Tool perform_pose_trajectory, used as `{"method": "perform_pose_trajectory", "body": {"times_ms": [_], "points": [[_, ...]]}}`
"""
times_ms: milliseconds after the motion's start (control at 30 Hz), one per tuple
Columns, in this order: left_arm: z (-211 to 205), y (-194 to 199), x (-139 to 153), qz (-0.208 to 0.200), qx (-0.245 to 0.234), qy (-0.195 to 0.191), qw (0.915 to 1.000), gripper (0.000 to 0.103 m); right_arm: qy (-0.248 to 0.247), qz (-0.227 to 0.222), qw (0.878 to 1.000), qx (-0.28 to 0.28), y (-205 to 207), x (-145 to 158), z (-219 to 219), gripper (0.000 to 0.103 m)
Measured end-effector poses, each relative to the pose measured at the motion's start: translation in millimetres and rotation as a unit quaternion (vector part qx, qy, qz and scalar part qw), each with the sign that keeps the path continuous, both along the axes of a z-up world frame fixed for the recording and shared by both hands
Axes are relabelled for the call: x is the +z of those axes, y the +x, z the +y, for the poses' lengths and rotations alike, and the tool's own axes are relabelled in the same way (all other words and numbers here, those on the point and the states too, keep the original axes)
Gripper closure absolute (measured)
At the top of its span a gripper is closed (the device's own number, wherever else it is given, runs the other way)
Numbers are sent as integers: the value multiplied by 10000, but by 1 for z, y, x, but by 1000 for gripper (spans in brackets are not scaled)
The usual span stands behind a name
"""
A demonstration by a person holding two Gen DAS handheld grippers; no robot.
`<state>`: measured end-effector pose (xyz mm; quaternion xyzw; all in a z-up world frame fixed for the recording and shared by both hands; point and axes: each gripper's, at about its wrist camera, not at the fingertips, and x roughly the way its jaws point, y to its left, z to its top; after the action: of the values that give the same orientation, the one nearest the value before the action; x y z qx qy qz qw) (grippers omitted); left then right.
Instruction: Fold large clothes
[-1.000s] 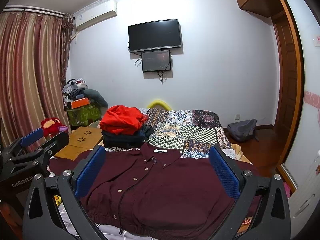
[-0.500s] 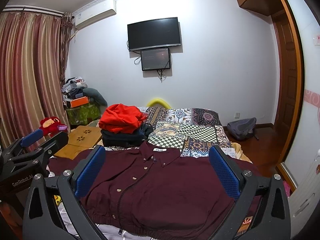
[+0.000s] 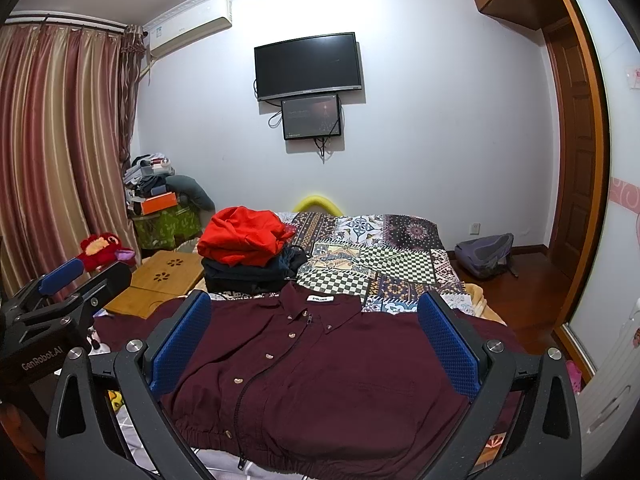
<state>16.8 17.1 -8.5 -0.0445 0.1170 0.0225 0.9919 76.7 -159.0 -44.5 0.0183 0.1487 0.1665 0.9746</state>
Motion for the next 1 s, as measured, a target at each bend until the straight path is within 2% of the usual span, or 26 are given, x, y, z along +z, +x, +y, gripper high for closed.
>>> {"method": "perform_pose_trajectory", "body": {"times_ms": [667, 1000], "points": [[6, 11, -8, 79, 109, -49, 9999, 0, -54, 124, 9999, 68, 12, -8, 6, 1], [29, 40, -18, 284, 345, -139, 9989, 0, -180, 354, 9992, 70, 33, -14, 11, 1]]}}
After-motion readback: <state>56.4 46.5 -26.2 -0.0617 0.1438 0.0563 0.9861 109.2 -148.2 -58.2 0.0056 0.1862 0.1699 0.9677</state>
